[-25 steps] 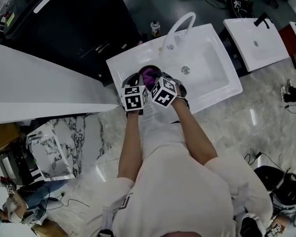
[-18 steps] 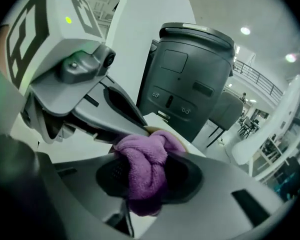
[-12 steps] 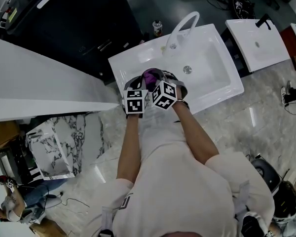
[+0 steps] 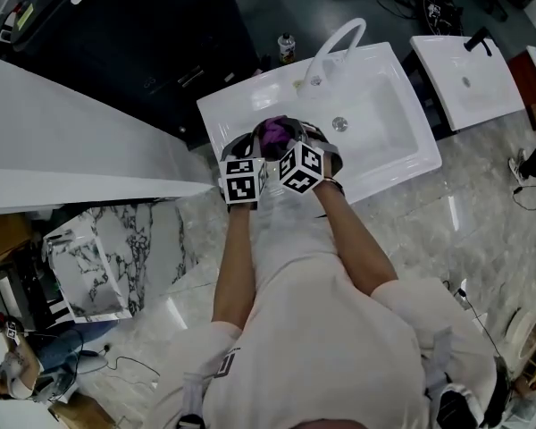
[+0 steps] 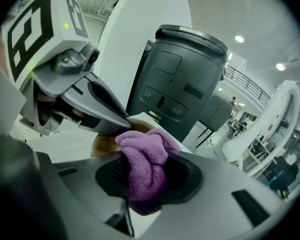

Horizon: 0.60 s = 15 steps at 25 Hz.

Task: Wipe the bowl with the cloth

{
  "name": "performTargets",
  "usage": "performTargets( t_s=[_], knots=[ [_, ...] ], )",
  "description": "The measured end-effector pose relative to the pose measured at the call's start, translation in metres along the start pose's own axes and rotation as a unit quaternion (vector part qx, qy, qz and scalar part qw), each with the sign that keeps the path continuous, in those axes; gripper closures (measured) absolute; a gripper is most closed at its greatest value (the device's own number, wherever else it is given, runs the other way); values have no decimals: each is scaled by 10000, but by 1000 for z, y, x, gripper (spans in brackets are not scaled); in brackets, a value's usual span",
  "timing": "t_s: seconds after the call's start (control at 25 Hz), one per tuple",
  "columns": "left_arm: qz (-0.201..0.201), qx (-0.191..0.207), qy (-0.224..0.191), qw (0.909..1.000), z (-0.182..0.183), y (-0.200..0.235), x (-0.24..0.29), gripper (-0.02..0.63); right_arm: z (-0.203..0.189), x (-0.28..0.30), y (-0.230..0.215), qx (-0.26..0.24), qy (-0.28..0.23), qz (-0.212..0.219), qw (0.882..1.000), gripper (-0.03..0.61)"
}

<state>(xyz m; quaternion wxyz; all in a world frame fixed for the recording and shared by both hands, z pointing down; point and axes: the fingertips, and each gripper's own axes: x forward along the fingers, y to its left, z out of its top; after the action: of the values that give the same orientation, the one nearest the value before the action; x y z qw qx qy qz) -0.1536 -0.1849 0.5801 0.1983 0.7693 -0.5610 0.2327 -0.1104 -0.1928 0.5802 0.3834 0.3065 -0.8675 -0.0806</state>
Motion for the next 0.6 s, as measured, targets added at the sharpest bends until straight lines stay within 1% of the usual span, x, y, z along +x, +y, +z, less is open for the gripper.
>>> performTargets(
  t_s=[0.08,0.24,0.44,0.6],
  knots=[
    [98,-69,-65,9999,1,5,-1,592,-2,1,-1,-20,52,-60,10000,466],
    [298,-296,-174,9990,4,20,-5,592,-2,6,5,-326,174,-60,9993,466],
    [546,-592,-328,9962,6,43,-13,591,5,16,28,-755,351,262,9962,466],
    [590,-866,-389,9937,7,53,-18,584,12,18,47,-1104,382,609,9913,468]
  ],
)
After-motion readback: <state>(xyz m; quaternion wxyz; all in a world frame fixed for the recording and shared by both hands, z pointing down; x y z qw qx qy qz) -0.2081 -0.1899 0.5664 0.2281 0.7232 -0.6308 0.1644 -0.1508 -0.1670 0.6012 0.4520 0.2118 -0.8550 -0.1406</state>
